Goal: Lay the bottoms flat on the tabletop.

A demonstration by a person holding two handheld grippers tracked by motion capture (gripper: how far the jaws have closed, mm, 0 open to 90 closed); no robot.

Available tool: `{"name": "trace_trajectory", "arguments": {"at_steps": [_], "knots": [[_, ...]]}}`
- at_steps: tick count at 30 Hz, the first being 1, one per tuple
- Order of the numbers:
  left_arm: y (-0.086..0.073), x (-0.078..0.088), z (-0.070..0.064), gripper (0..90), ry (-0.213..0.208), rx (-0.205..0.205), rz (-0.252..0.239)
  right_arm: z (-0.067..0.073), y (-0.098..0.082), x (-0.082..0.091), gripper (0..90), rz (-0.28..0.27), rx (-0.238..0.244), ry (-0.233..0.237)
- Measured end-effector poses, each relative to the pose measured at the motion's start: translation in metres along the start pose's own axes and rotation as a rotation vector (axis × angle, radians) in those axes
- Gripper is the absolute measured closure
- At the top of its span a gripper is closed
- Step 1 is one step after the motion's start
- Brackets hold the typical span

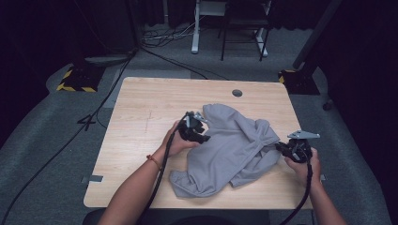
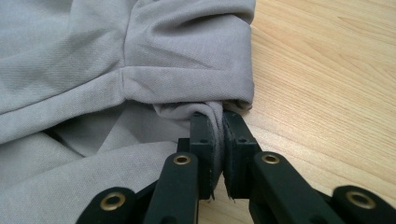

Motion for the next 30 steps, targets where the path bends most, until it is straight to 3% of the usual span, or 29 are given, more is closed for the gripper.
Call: {"name": "trace_trajectory", "arguments": {"at_steps": [2,3,4,6,8,10,11,12,13,14,17,21,23,25,27,28,29,30], "knots": [[0.007,-0.011,0.000,35.8,0.035,-0.001,0.015,-0.001,-0.001,0.000,83.7,-0.005,0.005,0.003],[0.015,-0.023,0.002,32.9,0.018,0.045,0.002,-0.001,-0.001,0.000,83.5,-0.006,0.001,0.004],[0.019,-0.028,0.005,31.1,0.015,0.063,-0.008,-0.001,-0.002,0.000,83.4,-0.008,-0.002,0.005],[0.024,-0.038,0.009,31.5,-0.018,0.094,-0.009,-0.001,-0.003,0.001,83.4,-0.010,0.004,0.011],[0.027,-0.048,0.010,34.3,-0.002,0.080,0.021,-0.001,-0.003,0.002,83.2,-0.014,0.001,0.012],[0.028,-0.052,0.008,48.0,0.015,0.027,0.029,-0.001,-0.003,0.002,83.2,-0.017,0.002,0.013],[0.028,-0.052,0.008,57.2,0.015,0.027,0.029,-0.001,-0.003,0.002,83.2,-0.018,0.003,0.011],[0.029,-0.051,0.008,57.2,0.012,0.011,0.031,-0.001,-0.003,0.002,83.2,-0.018,0.003,0.011],[0.029,-0.051,0.007,78.2,0.004,-0.004,0.034,-0.001,-0.003,0.002,83.5,-0.023,0.007,0.013],[0.029,-0.050,0.007,83.7,0.013,-0.027,0.037,-0.001,-0.003,0.002,83.7,-0.025,0.007,0.013],[0.027,-0.046,0.010,86.9,0.025,-0.028,0.035,-0.002,-0.002,0.003,84.6,-0.032,0.007,0.006],[0.021,-0.021,0.028,87.2,0.038,0.013,-0.005,-0.006,0.005,0.008,86.0,-0.064,-0.002,-0.001],[0.018,0.000,0.038,87.4,0.071,0.010,-0.035,-0.006,0.013,0.010,86.4,-0.081,-0.006,0.018],[0.015,0.026,0.051,87.4,0.105,0.032,-0.071,-0.004,0.026,0.016,86.5,-0.113,-0.002,0.021],[0.011,0.051,0.064,87.4,0.138,0.046,-0.100,0.005,0.052,0.025,86.5,-0.162,0.044,0.021],[0.005,0.076,0.075,87.4,0.173,0.058,-0.117,0.011,0.063,0.028,86.5,-0.173,0.061,0.028],[0.005,0.076,0.075,87.4,0.173,0.058,-0.117,0.018,0.074,0.029,86.5,-0.194,0.078,0.050],[0.001,0.087,0.079,87.4,0.200,0.056,-0.119,0.027,0.085,0.031,86.5,-0.209,0.102,0.073]]}}
Point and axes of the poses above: each handheld gripper's, and its own axes: x roughly backward along the jaws, y roughly out of its top, z roughly to its left, the point moved 4 cm from there along -x, roughly forward along the jaws
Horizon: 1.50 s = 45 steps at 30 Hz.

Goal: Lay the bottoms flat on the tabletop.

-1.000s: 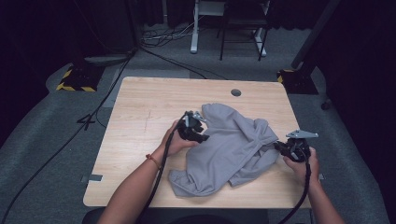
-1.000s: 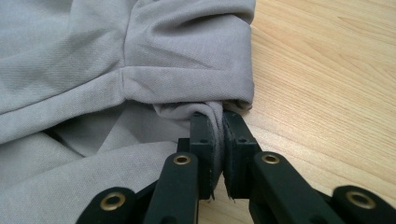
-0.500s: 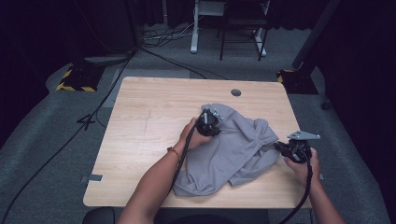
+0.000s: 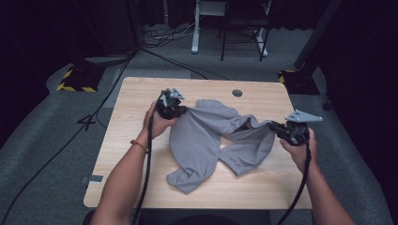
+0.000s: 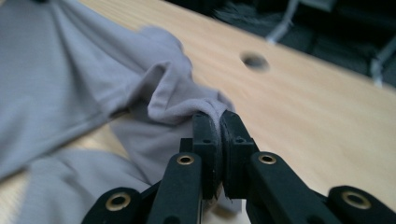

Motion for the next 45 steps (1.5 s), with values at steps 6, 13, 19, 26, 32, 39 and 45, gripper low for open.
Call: {"name": "trace_trajectory", "arguments": {"at_steps": [6,13,19,26,32,39,45], "knots": [[-0.039,0.030,0.034,87.2,0.052,0.078,0.032,0.066,0.040,-0.023,86.1,-0.017,0.162,0.145],[-0.089,0.032,0.037,84.6,0.072,0.108,0.095,0.170,0.004,-0.072,75.1,0.206,0.340,0.446],[-0.101,0.040,0.029,62.3,0.136,0.107,0.090,0.157,-0.012,-0.049,46.6,0.181,0.298,0.525],[-0.072,0.057,-0.035,30.1,0.033,0.022,-0.067,0.073,-0.026,-0.010,43.0,0.118,0.155,0.256],[-0.044,0.033,-0.125,27.4,-0.227,-0.135,-0.095,0.053,-0.067,-0.024,41.1,0.235,0.047,0.210],[-0.036,-0.023,-0.168,30.9,-0.306,-0.211,0.013,0.066,-0.081,-0.046,39.0,0.262,0.070,0.248],[-0.042,-0.052,-0.159,53.4,-0.244,-0.184,0.105,0.062,-0.086,-0.050,59.5,0.303,0.080,0.223]]}}
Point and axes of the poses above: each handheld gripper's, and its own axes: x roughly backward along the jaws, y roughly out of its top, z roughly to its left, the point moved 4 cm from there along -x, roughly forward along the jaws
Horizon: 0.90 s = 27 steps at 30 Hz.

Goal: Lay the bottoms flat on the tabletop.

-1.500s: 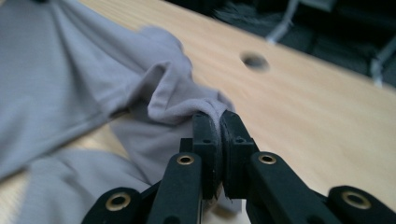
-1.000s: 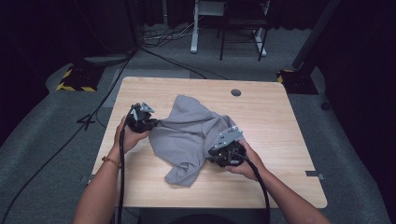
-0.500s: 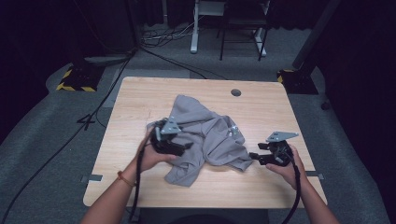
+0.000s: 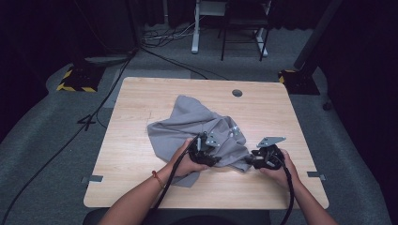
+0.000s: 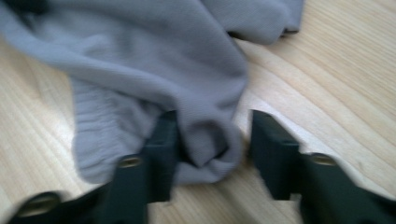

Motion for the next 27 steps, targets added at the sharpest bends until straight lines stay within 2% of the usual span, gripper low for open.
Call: {"name": "trace_trajectory", "arguments": {"at_steps": [1,2,3,5,6,7,8,9,10,12,13,15,16,17,18,19,21,22,23,24,25,26,27], "knots": [[-0.002,-0.001,0.002,67.8,0.002,-0.005,0.005,0.001,0.000,0.001,74.4,-0.008,0.020,0.012],[-0.003,-0.001,0.004,67.8,0.016,-0.004,0.004,0.001,0.000,0.001,74.4,-0.008,0.020,0.012],[-0.004,-0.001,0.006,81.2,0.011,0.000,0.005,0.003,0.001,0.003,83.0,-0.017,0.053,0.008],[-0.007,-0.002,0.011,86.7,0.014,-0.010,0.027,0.004,0.004,0.007,84.7,-0.038,0.070,0.026],[-0.007,-0.002,0.011,87.1,0.014,-0.010,0.027,0.004,0.004,0.007,84.7,-0.038,0.070,0.026],[-0.007,-0.002,0.012,87.2,0.014,-0.015,0.024,0.009,0.008,0.016,85.1,-0.065,0.101,0.052],[-0.005,0.006,0.015,87.3,0.004,-0.007,-0.013,0.011,0.010,0.020,85.1,-0.084,0.113,0.058],[-0.005,0.006,0.015,87.3,0.004,-0.007,-0.013,0.011,0.010,0.020,85.1,-0.084,0.113,0.058],[-0.004,0.015,0.019,87.3,-0.002,0.014,-0.045,0.016,0.013,0.027,85.1,-0.108,0.134,0.063],[-0.003,0.029,0.024,87.2,0.009,0.024,-0.077,0.027,0.019,0.043,84.9,-0.158,0.197,0.075],[-0.004,0.037,0.026,86.8,0.014,0.027,-0.092,0.039,0.027,0.054,84.8,-0.198,0.237,0.093],[-0.005,0.049,0.030,86.7,0.023,0.039,-0.112,0.052,0.036,0.060,84.6,-0.219,0.273,0.116],[-0.006,0.055,0.031,86.7,0.037,0.041,-0.117,0.052,0.036,0.060,84.6,-0.219,0.273,0.116],[-0.009,0.066,0.034,86.6,0.056,0.040,-0.124,0.071,0.051,0.062,84.3,-0.227,0.341,0.137],[-0.009,0.066,0.034,86.4,0.056,0.040,-0.124,0.071,0.051,0.062,84.3,-0.227,0.341,0.137],[-0.012,0.072,0.036,85.4,0.064,0.038,-0.125,0.089,0.066,0.060,83.6,-0.231,0.393,0.168],[-0.017,0.081,0.041,84.1,0.081,0.044,-0.133,0.105,0.078,0.054,83.0,-0.230,0.430,0.197],[-0.026,0.088,0.048,84.1,0.093,0.062,-0.130,0.114,0.085,0.048,82.4,-0.227,0.443,0.225],[-0.026,0.088,0.048,84.3,0.093,0.062,-0.130,0.114,0.085,0.048,82.4,-0.227,0.443,0.225],[-0.037,0.095,0.053,86.0,0.104,0.078,-0.112,0.135,0.095,0.031,78.6,-0.211,0.460,0.295],[-0.037,0.095,0.053,86.6,0.104,0.078,-0.112,0.142,0.097,0.025,74.2,-0.203,0.463,0.324],[-0.049,0.099,0.056,86.6,0.114,0.083,-0.094,0.151,0.098,0.016,66.2,-0.182,0.473,0.355],[-0.054,0.101,0.058,86.4,0.124,0.088,-0.081,0.158,0.097,0.008,60.6,-0.153,0.484,0.368]]}}
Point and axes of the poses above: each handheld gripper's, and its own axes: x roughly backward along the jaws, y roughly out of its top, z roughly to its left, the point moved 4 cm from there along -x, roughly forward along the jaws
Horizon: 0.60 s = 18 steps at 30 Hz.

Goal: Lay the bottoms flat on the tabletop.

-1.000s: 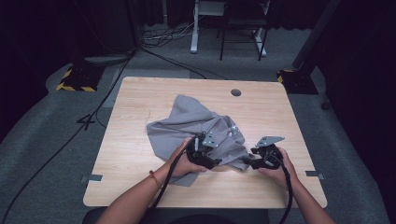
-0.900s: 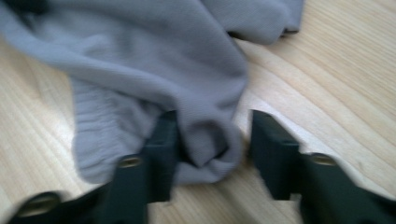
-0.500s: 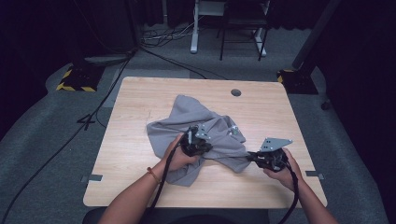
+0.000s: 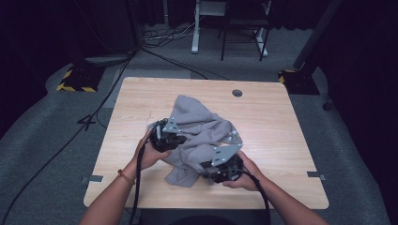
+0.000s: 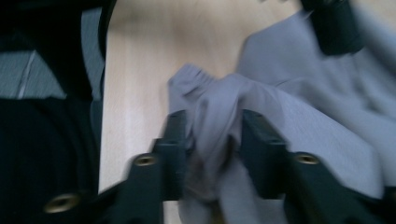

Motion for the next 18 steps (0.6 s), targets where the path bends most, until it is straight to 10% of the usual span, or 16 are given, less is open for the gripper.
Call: {"name": "trace_trajectory", "arguments": {"at_steps": [3,7,9,14,18], "knots": [[-0.011,0.004,0.007,86.6,0.004,0.026,0.009,0.003,-0.003,-0.009,53.5,0.038,0.009,0.014],[-0.020,0.008,0.007,75.1,0.017,0.038,0.021,-0.018,-0.023,0.016,47.8,-0.014,-0.092,-0.068],[-0.020,0.007,-0.002,63.4,0.010,0.034,0.010,-0.040,-0.049,0.043,48.3,-0.011,-0.187,-0.173],[-0.009,0.000,-0.047,47.6,-0.103,-0.046,-0.019,-0.047,-0.087,0.057,46.1,0.028,-0.250,-0.187],[-0.003,-0.014,-0.067,38.3,-0.092,-0.097,0.017,-0.053,-0.097,0.055,43.7,0.025,-0.271,-0.208]]}}
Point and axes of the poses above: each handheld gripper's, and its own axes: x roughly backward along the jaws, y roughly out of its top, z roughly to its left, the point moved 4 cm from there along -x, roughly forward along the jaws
